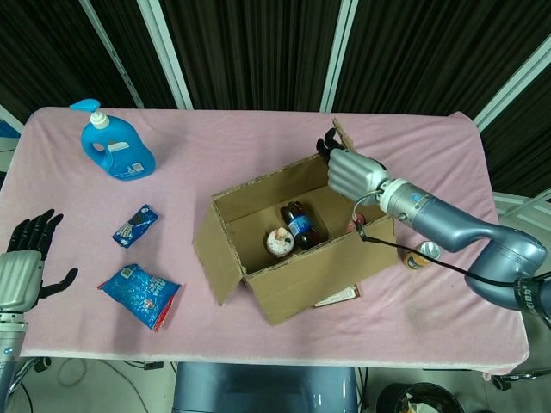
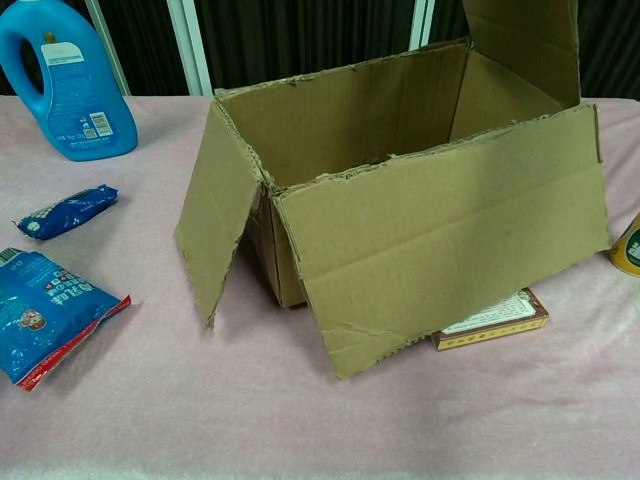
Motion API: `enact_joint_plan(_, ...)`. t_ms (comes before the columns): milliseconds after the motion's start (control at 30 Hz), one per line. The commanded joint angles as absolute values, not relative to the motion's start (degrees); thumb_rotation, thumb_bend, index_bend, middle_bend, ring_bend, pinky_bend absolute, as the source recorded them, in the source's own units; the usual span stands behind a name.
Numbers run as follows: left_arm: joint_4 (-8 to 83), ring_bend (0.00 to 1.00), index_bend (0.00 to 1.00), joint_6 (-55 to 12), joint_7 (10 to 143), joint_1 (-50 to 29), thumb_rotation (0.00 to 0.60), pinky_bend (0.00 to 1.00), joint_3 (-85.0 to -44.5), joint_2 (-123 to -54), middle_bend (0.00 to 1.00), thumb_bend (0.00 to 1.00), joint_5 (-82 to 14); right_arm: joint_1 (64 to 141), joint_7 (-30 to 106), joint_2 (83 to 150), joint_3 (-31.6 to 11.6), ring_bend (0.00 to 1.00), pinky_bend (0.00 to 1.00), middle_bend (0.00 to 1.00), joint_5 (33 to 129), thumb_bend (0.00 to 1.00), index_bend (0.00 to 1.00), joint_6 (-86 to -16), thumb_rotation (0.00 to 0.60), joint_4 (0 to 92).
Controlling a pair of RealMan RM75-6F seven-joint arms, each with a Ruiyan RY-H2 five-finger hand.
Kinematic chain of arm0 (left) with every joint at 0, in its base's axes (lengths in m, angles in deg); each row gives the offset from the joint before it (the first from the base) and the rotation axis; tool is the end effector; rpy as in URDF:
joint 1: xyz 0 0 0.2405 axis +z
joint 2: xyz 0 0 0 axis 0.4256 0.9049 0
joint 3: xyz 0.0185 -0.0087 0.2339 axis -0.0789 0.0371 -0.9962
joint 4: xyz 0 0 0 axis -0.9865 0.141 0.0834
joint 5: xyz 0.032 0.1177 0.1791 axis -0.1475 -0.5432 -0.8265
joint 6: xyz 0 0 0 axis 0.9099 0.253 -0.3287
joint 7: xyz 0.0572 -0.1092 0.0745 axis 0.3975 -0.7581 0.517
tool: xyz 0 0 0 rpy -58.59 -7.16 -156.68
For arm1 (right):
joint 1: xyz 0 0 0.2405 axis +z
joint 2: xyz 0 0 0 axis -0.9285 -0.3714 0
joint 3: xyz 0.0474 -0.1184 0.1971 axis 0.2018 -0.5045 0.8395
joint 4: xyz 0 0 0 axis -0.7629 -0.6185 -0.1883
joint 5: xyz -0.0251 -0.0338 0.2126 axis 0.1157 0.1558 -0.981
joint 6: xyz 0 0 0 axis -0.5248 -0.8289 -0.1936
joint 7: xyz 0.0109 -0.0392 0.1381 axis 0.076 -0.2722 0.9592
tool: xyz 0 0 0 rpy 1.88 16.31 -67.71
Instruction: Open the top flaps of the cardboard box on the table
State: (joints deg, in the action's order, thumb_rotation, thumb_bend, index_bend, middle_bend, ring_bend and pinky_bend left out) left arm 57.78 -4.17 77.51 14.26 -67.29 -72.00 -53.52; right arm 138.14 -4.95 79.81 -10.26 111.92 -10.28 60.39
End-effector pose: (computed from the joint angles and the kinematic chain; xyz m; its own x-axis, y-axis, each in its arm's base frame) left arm -0.2757 0.2200 0.1303 0.3477 -0.0160 0.9375 0.9372 -0.0246 -0.3480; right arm -0.0285 -0.4174 0.1592 0.8174 0.5384 -0.2048 0.4791 -0.4380 0.7607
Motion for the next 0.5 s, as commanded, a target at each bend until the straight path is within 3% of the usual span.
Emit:
enact_joint_plan(33, 57.8, 0.00, 0.00, -4.2, 77.5, 14.3, 0.600, 0.00, -67.3, -72.0, 0.00, 0.24, -53.5, 137.9, -5.3, 79.3, -10.0, 0.12, 0.21, 0.27, 111.3, 0.40, 0.45, -10.2, 0.600, 60.0)
enact_joint_plan(233, 57.7, 0.00, 0.00, -4.2, 77.8, 14.3, 0.600, 0.00, -67.3, -72.1, 0.00, 0.24, -53.6, 137.1, -5.6, 78.4, -10.0, 0.12, 0.21, 0.25, 110.3, 0.40, 0.30, -10.5, 0.600, 59.7)
enact_joint_plan(500, 57.8, 0.00, 0.00, -4.1, 78.0, 14.3, 0.600, 0.00, -67.2, -72.1, 0.00, 0.24, -53.6, 136.1, -6.3, 78.8, -10.5, 0.11, 0.21, 0.23, 109.6, 0.40, 0.29, -11.0, 0.600, 57.8)
